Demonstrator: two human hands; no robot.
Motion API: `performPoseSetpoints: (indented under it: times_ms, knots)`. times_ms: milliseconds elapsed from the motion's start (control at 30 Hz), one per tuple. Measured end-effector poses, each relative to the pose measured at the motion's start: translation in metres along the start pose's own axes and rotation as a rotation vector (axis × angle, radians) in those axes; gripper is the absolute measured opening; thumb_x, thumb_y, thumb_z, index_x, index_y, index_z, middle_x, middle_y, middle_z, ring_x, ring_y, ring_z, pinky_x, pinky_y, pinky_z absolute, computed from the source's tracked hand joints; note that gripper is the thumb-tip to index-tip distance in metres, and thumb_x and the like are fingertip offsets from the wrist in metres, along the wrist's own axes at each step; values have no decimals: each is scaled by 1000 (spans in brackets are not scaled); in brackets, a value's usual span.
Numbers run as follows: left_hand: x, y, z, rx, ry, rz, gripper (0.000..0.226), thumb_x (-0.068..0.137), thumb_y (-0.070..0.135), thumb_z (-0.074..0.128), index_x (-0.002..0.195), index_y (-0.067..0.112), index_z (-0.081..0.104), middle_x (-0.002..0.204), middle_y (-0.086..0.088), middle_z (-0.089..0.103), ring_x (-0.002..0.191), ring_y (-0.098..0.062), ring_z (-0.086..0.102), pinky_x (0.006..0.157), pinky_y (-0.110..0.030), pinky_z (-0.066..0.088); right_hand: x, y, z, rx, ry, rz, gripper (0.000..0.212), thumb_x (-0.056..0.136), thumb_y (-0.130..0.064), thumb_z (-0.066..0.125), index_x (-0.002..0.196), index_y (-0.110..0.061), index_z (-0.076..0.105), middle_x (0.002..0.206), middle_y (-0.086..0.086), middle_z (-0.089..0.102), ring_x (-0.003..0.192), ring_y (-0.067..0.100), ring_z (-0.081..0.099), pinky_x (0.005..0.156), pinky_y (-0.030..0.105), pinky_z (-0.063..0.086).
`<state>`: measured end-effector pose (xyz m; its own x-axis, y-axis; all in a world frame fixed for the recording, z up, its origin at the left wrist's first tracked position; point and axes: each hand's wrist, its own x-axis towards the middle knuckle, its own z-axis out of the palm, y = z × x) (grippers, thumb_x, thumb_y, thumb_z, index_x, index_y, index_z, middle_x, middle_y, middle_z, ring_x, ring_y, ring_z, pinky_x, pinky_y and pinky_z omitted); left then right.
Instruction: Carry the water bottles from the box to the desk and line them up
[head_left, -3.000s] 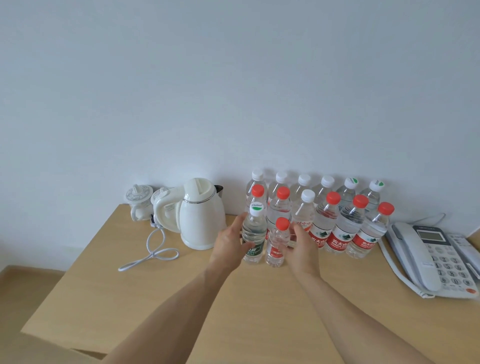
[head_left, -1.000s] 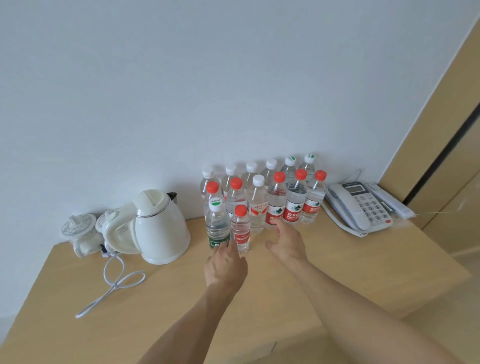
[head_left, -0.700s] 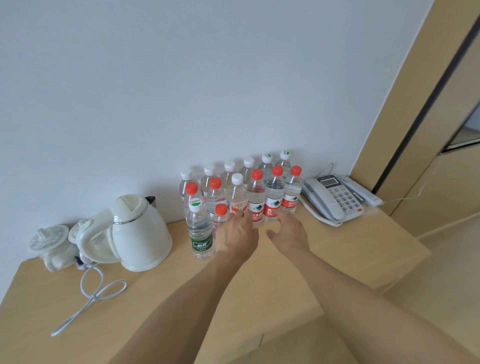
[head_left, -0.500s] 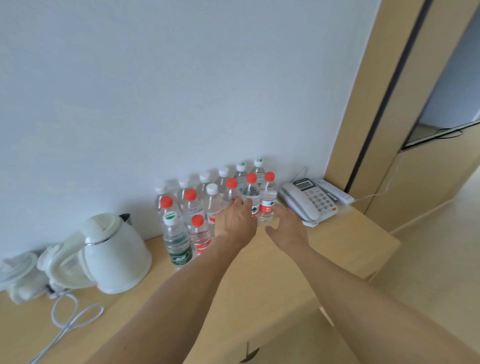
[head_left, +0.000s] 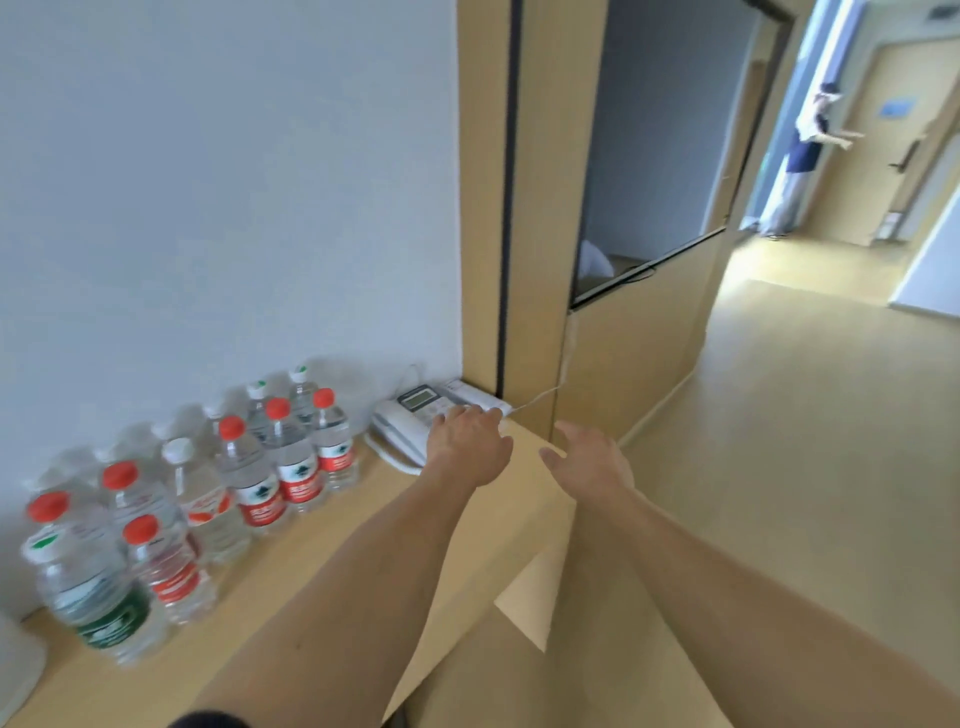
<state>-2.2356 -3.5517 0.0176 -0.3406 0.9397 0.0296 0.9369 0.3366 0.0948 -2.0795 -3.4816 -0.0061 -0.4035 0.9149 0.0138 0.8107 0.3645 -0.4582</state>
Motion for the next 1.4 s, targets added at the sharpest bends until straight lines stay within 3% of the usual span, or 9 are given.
performPoseSetpoints:
  times_ms: [133, 400, 733, 967, 1400]
  knots:
    - [18, 81, 10, -21, -29, 67, 49, 102, 46, 39, 143, 21, 50, 144, -7, 54, 134, -30, 46, 109, -45, 36, -5, 82, -46, -34, 35, 110, 61, 96, -53, 50, 150, -26, 42, 147, 9, 52, 134, 31, 48, 107, 41, 43]
    - [44, 245, 40, -33, -81, 229, 51, 101, 48, 41, 146, 24, 47, 145, -5, 54, 136, -28, 47, 111, -44, 36, -42, 230, -117, -97, 130, 332, 59, 97, -53, 48, 149, -27, 41, 148, 5, 51, 136, 30, 46, 107, 42, 39]
    - [63, 401, 81, 26, -147, 518, 47, 103, 44, 38, 145, 24, 45, 148, -7, 50, 136, -28, 45, 111, -40, 34, -86, 354, -163, -69, 159, 637, 60, 100, -54, 44, 152, -26, 37, 152, 6, 45, 140, 29, 41, 112, 41, 36]
    - [107, 462, 102, 9, -132, 614, 46, 100, 41, 40, 143, 28, 47, 146, -4, 50, 136, -25, 44, 111, -40, 31, -62, 398, -175, -35, 186, 763, 59, 100, -53, 45, 152, -26, 37, 153, 6, 45, 140, 28, 41, 112, 43, 37]
    - [284, 516, 116, 18, -194, 670, 47, 101, 45, 36, 146, 31, 41, 148, -3, 46, 136, -27, 41, 113, -43, 29, 93, 439, -206, -113, 184, 836, 59, 99, -56, 42, 152, -29, 36, 150, 4, 46, 138, 27, 42, 109, 43, 39]
